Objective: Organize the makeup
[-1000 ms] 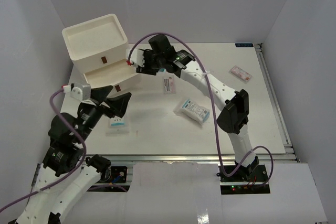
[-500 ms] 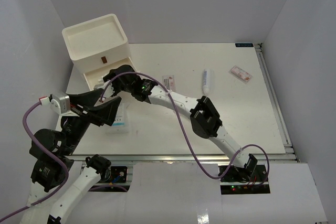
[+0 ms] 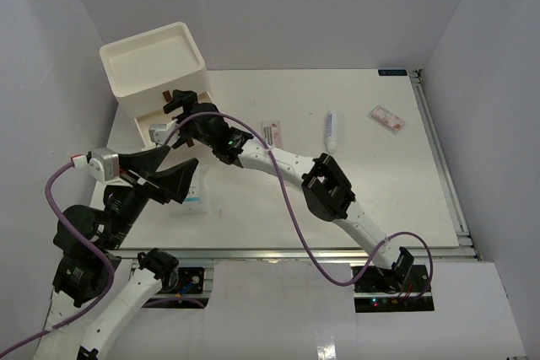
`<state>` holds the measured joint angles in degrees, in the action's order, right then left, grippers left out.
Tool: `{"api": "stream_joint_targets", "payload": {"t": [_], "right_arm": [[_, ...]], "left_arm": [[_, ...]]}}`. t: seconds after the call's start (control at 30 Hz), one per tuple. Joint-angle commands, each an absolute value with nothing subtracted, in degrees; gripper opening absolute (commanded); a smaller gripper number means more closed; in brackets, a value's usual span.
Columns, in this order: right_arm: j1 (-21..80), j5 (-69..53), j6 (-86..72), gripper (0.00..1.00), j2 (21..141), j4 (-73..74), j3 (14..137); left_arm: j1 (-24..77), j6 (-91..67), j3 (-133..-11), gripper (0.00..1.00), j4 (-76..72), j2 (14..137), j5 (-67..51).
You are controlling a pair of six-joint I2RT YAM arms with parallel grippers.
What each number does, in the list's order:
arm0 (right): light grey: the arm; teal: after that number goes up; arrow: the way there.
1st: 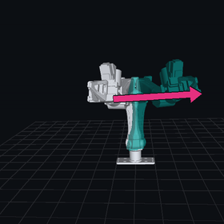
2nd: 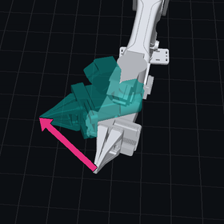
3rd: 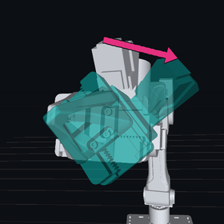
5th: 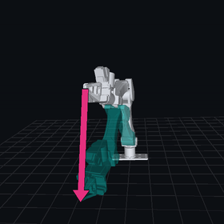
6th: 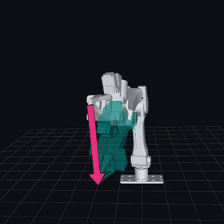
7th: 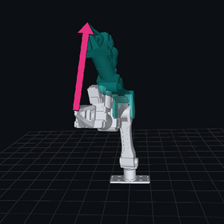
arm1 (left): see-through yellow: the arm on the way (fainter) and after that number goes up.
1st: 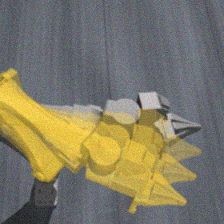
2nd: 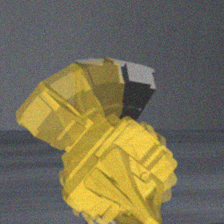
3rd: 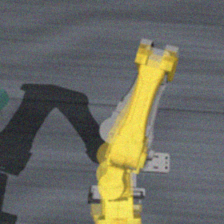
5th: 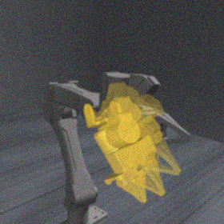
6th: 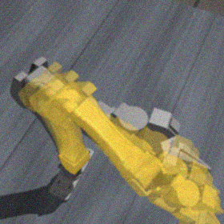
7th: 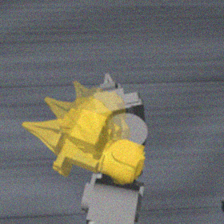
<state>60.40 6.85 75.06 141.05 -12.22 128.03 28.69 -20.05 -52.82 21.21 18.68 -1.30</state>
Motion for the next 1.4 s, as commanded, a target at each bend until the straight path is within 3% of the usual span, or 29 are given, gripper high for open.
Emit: {"api": "stream_joint_targets", "payload": {"t": [0.0, 0.17, 0.33, 0.57, 0.77, 1.0, 1.23, 1.37], "right_arm": [[60.29, 6.26, 65.89, 0.91, 133.86, -10.09, 130.51], [58.72, 0.65, 53.32, 0.92, 126.77, 3.08, 131.13], [51.05, -19.10, 39.83, 0.97, 116.17, 19.96, 126.70], [30.18, -36.72, 14.96, 0.96, 98.40, 16.50, 97.11], [13.29, -34.04, 1.95, 0.98, 75.80, 4.04, 71.89], [-8.17, -46.11, -4.52, 0.98, 61.77, -4.21, 55.84], [-15.17, -46.40, -8.43, 0.98, 56.19, -8.14, 49.17], [-16.60, -46.58, -10.12, 0.98, 54.18, -10.09, 46.64]], "left_arm": [[28.92, -20.60, -52.17, 0.98, 21.71, 19.76, -2.09], [28.92, -20.39, -53.00, 0.98, 21.45, 21.88, -3.86], [28.92, -21.59, -53.71, 0.95, 19.65, 25.25, -7.26], [28.92, -23.47, -52.82, 0.95, 14.81, 36.05, -14.09], [29.33, -26.32, -57.37, 0.96, 11.92, 56.76, -16.44], [40.79, -27.47, -72.75, 0.98, 12.05, 86.15, -1.15], [49.71, -30.77, -99.99, 0.98, 20.13, 114.57, 20.65], [51.58, -28.03, -112.57, 0.98, 20.71, 126.15, 24.97]]}}
